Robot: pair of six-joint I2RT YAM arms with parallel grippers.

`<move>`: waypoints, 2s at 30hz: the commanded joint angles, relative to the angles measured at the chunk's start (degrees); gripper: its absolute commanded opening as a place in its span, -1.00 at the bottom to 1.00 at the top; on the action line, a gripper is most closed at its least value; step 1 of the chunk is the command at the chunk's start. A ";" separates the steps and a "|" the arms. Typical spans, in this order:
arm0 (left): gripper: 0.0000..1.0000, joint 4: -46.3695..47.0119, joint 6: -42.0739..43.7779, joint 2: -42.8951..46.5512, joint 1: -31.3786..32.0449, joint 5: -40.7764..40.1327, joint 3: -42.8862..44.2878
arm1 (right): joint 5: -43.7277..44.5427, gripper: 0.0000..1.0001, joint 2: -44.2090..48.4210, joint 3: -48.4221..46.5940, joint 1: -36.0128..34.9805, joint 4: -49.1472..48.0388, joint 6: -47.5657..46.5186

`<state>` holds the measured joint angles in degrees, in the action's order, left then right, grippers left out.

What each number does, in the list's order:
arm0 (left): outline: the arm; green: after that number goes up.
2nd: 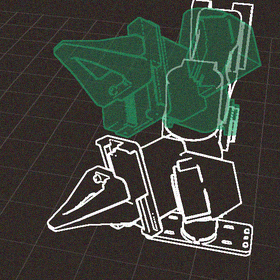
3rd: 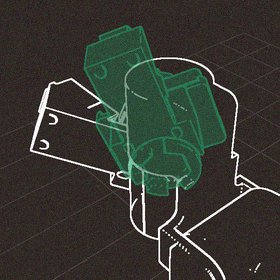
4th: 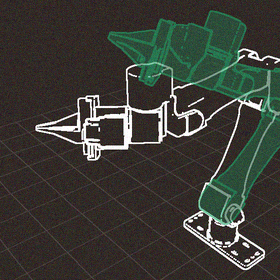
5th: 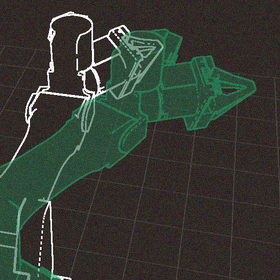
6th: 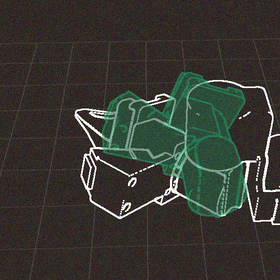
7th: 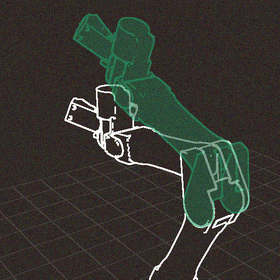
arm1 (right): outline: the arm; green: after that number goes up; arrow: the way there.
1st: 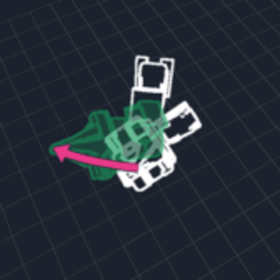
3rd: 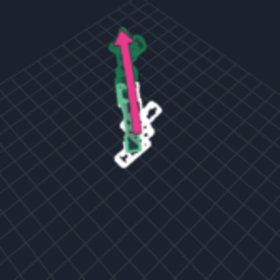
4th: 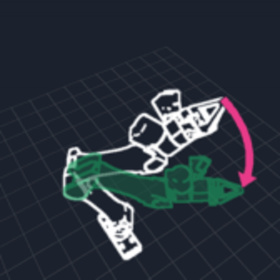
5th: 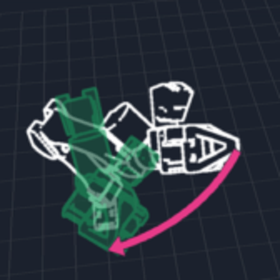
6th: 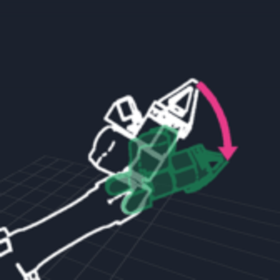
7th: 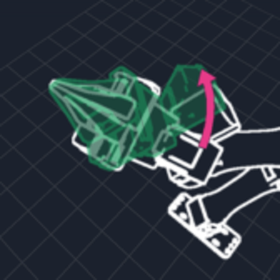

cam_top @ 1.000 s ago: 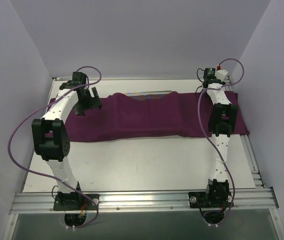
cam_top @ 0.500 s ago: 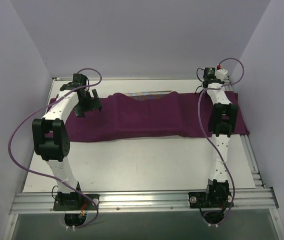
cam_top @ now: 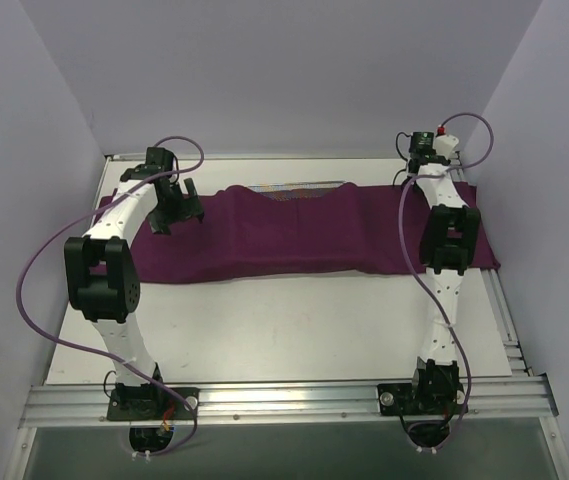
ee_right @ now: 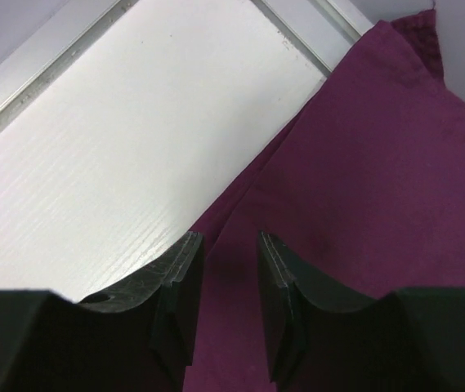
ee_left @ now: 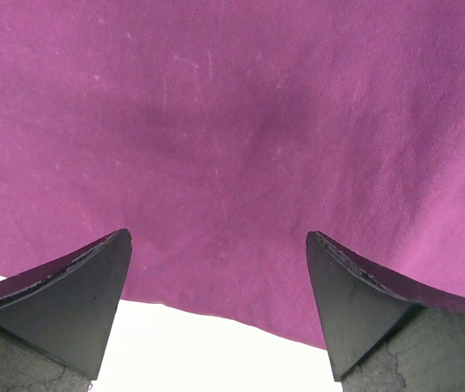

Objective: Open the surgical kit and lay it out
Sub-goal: Open the surgical kit at the center of the board.

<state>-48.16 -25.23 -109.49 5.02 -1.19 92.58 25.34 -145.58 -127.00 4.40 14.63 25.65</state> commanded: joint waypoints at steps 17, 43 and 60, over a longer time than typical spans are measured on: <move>0.94 2.28 0.98 3.41 -1.24 0.49 -0.91 | -2.40 -0.37 0.74 0.00 -0.62 0.48 1.95; 0.94 2.37 1.24 3.23 -1.94 0.58 -0.82 | -2.31 -0.42 -0.58 1.84 0.96 1.45 2.30; 0.93 -0.79 -2.97 1.65 -3.79 -1.36 2.25 | -6.62 -1.00 5.56 3.24 0.61 3.47 3.35</move>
<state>-48.01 -25.58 -108.62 2.90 -1.48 91.81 20.18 -145.86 -124.95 4.95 15.05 27.29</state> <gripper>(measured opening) 0.969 0.031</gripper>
